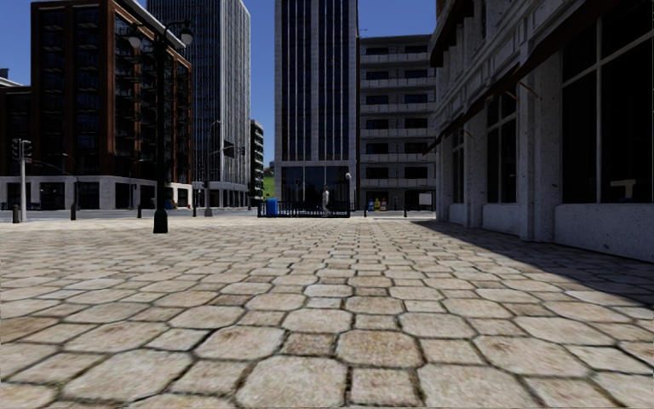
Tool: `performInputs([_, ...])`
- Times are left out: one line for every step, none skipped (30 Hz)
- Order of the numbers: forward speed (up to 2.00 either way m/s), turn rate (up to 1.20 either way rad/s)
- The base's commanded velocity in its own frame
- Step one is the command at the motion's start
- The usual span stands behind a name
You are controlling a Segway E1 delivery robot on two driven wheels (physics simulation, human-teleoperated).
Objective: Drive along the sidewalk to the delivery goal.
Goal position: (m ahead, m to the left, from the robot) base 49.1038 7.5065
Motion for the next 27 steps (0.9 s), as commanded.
performInputs([0.97, 0.0])
performInputs([0.97, 0.0])
performInputs([0.97, 0.0])
performInputs([0.97, 0.0])
performInputs([0.97, 0.0])
performInputs([0.97, 0.0])
performInputs([0.97, 0.0])
performInputs([0.97, 0.0])
performInputs([0.97, 0.0])
performInputs([0.97, 0.0])
performInputs([0.97, 0.0])
performInputs([0.98, 0.0])
performInputs([0.98, 0.0])
performInputs([0.98, 0.0])
performInputs([0.98, 0.0])
performInputs([0.98, 0.0])
performInputs([0.98, 0.0])
performInputs([0.98, 0.0])
performInputs([0.98, 0.0])
performInputs([0.98, 0.0])
performInputs([0.98, 0.0])
performInputs([0.98, 0.0])
performInputs([0.98, 0.0])
performInputs([0.98, 0.0])
performInputs([0.98, 0.0])
performInputs([0.98, 0.0])
performInputs([0.99, 0.0])
